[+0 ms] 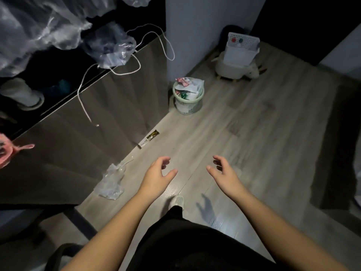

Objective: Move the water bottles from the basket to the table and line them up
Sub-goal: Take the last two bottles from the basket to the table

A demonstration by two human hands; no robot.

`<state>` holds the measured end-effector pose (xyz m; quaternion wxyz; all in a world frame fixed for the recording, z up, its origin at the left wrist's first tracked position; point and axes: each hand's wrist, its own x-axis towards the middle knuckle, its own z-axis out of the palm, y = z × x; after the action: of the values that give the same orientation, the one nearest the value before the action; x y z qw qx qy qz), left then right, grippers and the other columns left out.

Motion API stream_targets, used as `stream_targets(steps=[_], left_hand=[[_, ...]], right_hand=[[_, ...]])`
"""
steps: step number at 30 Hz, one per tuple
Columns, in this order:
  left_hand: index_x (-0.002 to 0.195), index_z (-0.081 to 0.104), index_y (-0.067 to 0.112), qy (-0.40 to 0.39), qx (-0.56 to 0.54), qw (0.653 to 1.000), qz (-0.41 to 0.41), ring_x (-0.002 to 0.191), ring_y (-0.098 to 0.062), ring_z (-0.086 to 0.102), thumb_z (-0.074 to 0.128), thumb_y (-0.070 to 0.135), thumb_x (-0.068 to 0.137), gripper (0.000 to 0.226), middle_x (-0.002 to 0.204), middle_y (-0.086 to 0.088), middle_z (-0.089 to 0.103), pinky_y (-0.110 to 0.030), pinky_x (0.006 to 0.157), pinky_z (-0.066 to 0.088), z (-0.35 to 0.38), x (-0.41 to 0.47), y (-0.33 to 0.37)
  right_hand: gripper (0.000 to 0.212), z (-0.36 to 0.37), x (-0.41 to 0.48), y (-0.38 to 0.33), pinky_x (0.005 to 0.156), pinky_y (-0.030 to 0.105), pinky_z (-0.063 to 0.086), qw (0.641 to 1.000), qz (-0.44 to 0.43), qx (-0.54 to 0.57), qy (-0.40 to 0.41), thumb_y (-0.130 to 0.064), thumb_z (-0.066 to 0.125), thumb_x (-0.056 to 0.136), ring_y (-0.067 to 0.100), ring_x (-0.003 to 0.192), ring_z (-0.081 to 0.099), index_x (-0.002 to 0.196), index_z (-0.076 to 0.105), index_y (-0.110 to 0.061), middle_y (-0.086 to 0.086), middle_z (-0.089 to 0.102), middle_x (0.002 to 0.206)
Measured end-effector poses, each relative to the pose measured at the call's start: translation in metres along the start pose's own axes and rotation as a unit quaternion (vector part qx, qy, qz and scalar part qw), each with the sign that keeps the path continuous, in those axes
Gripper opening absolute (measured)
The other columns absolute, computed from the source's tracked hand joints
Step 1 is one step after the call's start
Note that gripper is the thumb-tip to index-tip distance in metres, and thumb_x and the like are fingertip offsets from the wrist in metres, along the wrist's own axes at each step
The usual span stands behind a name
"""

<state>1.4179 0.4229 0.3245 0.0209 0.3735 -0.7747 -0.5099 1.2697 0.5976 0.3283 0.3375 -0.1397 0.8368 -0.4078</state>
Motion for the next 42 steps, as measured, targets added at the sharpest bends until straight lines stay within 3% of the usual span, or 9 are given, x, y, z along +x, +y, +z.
stream_targets(steps=[8, 16, 22, 29, 42], left_hand=[[0.126, 0.054, 0.02, -0.035, 0.033, 0.998, 0.035, 0.108, -0.008, 0.054, 0.067, 0.027, 0.088, 0.041, 0.121, 0.006, 0.058, -0.027, 0.094, 0.043, 0.005, 0.098, 0.058], [0.12, 0.055, 0.02, -0.025, 0.007, 1.0, 0.007, 0.107, -0.01, 0.056, 0.066, 0.024, 0.089, 0.033, 0.116, 0.007, 0.059, -0.024, 0.09, 0.043, 0.066, 0.162, 0.108], [0.117, 0.056, 0.019, -0.002, -0.021, 1.0, -0.003, 0.107, -0.013, 0.057, 0.067, 0.021, 0.089, 0.03, 0.112, 0.005, 0.06, -0.023, 0.089, 0.042, 0.134, 0.224, 0.178], [0.119, 0.057, 0.018, 0.04, -0.055, 0.998, -0.019, 0.106, -0.014, 0.058, 0.066, 0.021, 0.089, 0.031, 0.113, 0.004, 0.062, -0.023, 0.088, 0.042, 0.2, 0.288, 0.26], [0.115, 0.058, 0.021, 0.073, -0.053, 0.996, -0.025, 0.106, -0.013, 0.059, 0.064, 0.024, 0.091, 0.026, 0.115, 0.005, 0.063, -0.023, 0.087, 0.042, 0.245, 0.399, 0.333]], right_hand=[[0.049, -0.037, 0.067, -0.009, 0.103, 0.025, 0.034, 0.996, 0.035, 0.063, 0.044, -0.029, 0.061, 0.094, 0.015, 0.128, 0.046, 0.138, 0.043, -0.018, 0.003, 0.05, 0.137], [0.05, -0.112, 0.155, 0.005, 0.112, 0.041, 0.035, 0.991, 0.058, 0.109, 0.057, -0.025, 0.061, 0.093, 0.023, 0.132, 0.044, 0.139, 0.042, -0.015, 0.013, 0.047, 0.14], [0.049, -0.209, 0.229, 0.006, 0.102, 0.029, 0.036, 0.995, 0.041, 0.079, 0.038, -0.027, 0.061, 0.093, 0.016, 0.127, 0.046, 0.139, 0.044, -0.02, 0.005, 0.049, 0.138], [0.055, -0.323, 0.301, 0.009, 0.107, 0.037, 0.039, 1.0, -0.009, 0.006, 0.014, -0.03, 0.063, 0.093, 0.02, 0.129, 0.047, 0.142, 0.042, -0.016, 0.004, 0.049, 0.141], [0.051, -0.409, 0.422, -0.008, 0.104, 0.03, 0.037, 0.999, -0.016, 0.05, 0.008, -0.028, 0.063, 0.093, 0.02, 0.129, 0.045, 0.139, 0.044, -0.017, 0.006, 0.048, 0.14]])
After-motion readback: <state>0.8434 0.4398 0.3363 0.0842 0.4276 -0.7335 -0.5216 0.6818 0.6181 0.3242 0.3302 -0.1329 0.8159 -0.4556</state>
